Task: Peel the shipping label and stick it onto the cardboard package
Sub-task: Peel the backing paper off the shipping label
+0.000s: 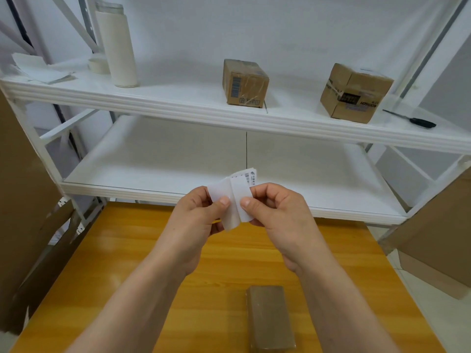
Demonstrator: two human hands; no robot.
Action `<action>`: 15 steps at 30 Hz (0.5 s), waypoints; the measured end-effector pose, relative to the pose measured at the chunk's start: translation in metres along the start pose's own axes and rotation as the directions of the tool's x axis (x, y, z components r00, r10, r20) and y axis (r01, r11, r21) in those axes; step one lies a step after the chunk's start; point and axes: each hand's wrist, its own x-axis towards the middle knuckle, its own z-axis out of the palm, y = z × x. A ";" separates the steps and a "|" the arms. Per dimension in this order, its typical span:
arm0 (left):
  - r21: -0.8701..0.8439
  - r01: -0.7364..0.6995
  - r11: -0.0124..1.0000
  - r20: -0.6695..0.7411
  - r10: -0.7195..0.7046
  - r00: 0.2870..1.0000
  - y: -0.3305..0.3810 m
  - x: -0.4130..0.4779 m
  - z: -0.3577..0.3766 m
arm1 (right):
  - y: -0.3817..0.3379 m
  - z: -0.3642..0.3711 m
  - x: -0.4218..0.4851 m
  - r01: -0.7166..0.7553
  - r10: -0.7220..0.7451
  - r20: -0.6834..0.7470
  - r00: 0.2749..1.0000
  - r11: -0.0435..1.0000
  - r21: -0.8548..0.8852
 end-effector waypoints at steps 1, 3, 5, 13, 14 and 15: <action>-0.002 -0.001 1.000 -0.004 0.001 1.000 0.000 0.000 0.000 | -0.001 0.000 0.000 -0.008 0.008 -0.002 1.000 1.000 0.021; -0.007 -0.003 1.000 -0.017 0.003 1.000 0.001 0.001 0.000 | -0.003 0.000 0.000 -0.014 0.015 -0.005 1.000 0.999 0.047; -0.009 -0.009 1.000 -0.028 0.008 1.000 0.002 0.001 0.000 | -0.005 0.000 -0.001 -0.013 0.014 -0.008 1.000 0.999 0.048; -0.055 -0.012 0.998 -0.053 0.010 0.999 0.005 -0.001 0.002 | -0.006 0.000 -0.002 -0.033 0.033 0.013 0.999 0.997 0.065; -0.067 -0.017 0.998 -0.057 0.013 0.998 0.005 -0.001 0.001 | -0.006 0.000 -0.002 -0.040 0.039 0.012 0.999 0.996 0.076; -0.077 -0.024 0.997 -0.061 0.019 0.998 0.004 -0.001 0.002 | -0.006 0.000 -0.002 -0.046 0.045 0.012 0.999 0.995 0.088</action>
